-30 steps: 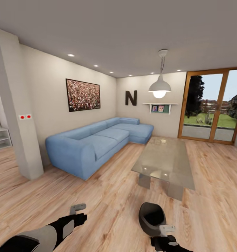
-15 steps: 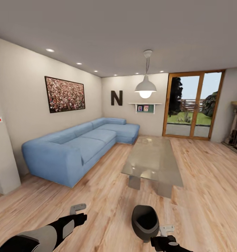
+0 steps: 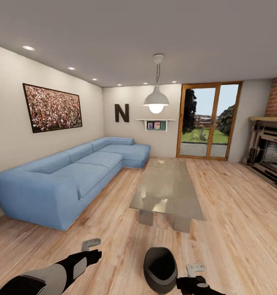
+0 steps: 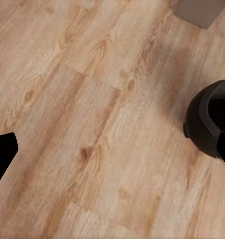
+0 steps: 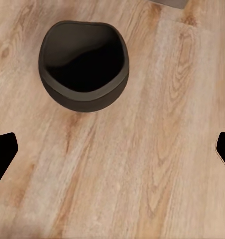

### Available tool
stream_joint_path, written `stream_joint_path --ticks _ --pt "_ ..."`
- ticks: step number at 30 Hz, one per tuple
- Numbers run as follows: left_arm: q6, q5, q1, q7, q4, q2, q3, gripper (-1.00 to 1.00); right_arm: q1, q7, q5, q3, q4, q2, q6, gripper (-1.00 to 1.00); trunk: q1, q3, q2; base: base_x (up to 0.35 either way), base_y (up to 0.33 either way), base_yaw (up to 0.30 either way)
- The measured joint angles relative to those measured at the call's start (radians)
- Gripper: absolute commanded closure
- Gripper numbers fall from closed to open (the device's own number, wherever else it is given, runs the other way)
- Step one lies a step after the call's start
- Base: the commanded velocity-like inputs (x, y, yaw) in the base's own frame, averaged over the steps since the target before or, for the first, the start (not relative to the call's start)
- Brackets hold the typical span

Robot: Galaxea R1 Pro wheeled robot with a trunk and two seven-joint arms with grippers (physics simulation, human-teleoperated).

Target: Place each of the two pumpkins and all three candles from the living room inside a cabinet in the living room (use any cabinet), then make sure every cabinet is closed, and position the cauldron so it is next to a table in the living room.

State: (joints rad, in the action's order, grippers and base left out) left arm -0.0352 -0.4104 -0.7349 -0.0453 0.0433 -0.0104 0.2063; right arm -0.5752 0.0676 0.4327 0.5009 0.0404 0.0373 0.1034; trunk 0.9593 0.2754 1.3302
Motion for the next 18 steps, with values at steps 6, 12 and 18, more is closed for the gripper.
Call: stream_joint_path --ticks 6,12,18 --pt "0.0 0.0 0.0 0.0 0.0 0.0 0.0 -1.0 0.0 0.0 0.0 0.0 0.0 0.0 0.001 -1.0 0.0 0.009 0.0 0.287 -0.182 -0.123" --pt "0.0 0.0 0.0 0.0 0.0 0.0 0.0 -1.0 0.0 0.0 0.0 0.0 0.0 0.0 0.007 -1.0 0.0 0.017 0.0 0.293 -0.156 -0.066" --pt "0.001 0.0 0.0 0.0 0.001 0.0 0.0 -1.0 0.0 0.0 0.0 0.0 0.0 0.0 0.01 -1.0 0.0 0.018 0.0 0.249 0.096 -0.003"
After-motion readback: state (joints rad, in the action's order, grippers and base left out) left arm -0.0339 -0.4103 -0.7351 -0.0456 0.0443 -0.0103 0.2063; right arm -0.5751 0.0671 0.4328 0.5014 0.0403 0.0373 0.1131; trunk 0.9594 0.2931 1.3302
